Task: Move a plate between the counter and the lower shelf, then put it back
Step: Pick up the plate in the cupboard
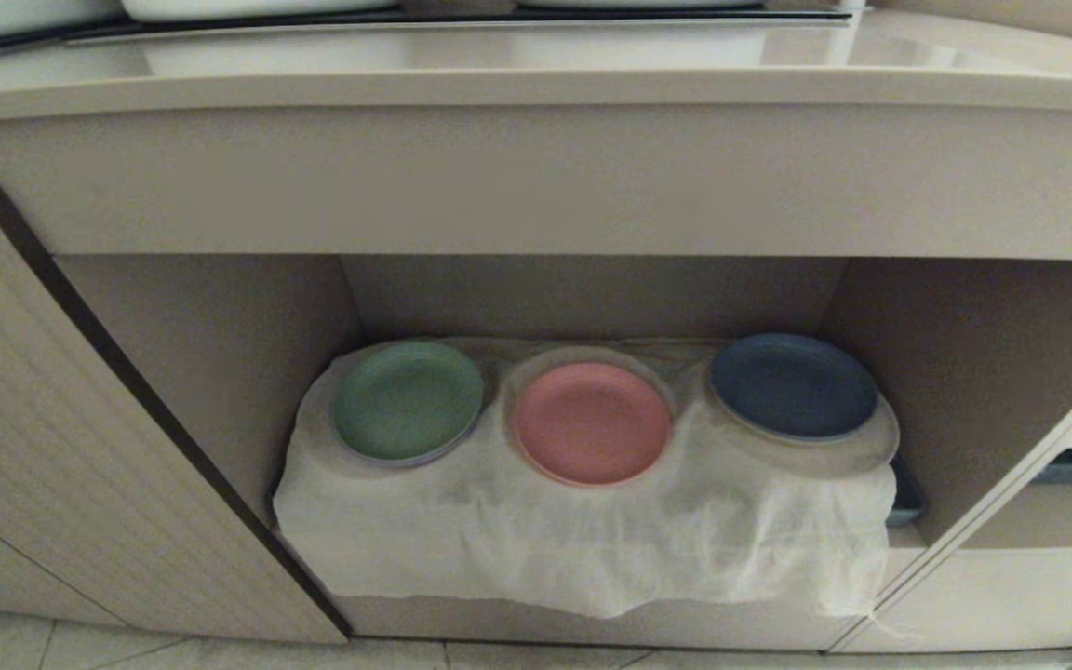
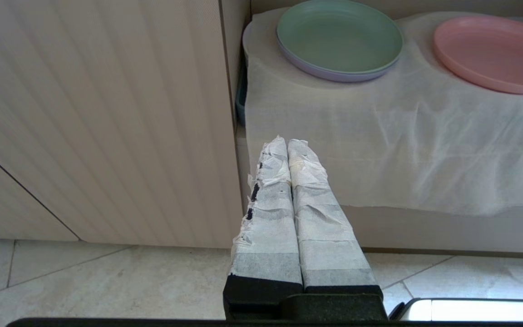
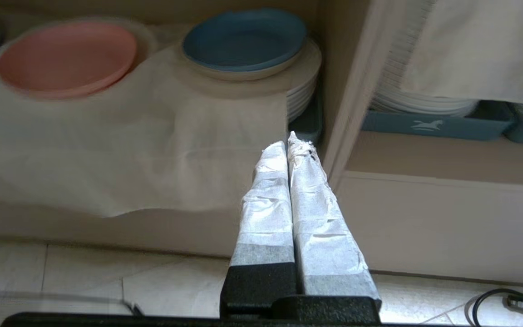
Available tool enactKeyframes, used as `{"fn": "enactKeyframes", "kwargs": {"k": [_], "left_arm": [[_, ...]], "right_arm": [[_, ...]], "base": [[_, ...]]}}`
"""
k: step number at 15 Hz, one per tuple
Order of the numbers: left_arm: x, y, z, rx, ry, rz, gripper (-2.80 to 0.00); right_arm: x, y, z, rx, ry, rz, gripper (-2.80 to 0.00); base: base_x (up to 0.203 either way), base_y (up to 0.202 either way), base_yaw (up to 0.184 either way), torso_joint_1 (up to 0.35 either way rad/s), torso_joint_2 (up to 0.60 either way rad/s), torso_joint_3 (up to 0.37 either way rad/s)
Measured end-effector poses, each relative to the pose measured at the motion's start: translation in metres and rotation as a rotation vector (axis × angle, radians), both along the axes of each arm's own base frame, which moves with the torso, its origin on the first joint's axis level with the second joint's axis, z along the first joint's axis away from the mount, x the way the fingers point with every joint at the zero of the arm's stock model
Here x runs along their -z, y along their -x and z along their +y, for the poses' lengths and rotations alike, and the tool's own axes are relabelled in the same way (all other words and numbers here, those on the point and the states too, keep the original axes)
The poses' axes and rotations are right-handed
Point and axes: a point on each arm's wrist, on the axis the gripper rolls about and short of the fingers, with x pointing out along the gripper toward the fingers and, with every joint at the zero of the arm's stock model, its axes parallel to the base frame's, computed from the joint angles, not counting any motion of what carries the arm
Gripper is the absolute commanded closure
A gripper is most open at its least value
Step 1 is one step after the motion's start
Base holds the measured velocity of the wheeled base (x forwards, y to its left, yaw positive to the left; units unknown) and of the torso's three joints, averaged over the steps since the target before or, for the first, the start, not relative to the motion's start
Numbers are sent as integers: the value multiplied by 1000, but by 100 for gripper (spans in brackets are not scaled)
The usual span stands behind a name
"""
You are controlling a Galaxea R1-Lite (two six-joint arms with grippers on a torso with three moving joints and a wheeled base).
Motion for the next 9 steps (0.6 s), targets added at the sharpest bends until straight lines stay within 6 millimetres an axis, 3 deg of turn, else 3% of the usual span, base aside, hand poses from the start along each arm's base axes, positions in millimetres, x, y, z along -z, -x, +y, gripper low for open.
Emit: {"fn": "enactKeyframes", "kwargs": {"k": [9], "left_arm": [[0,0,0,0,1,0,0]], "right_arm": [[-28,-45,11,-382,31,168,0]], "base": [[0,0,0,0,0,0]]}}
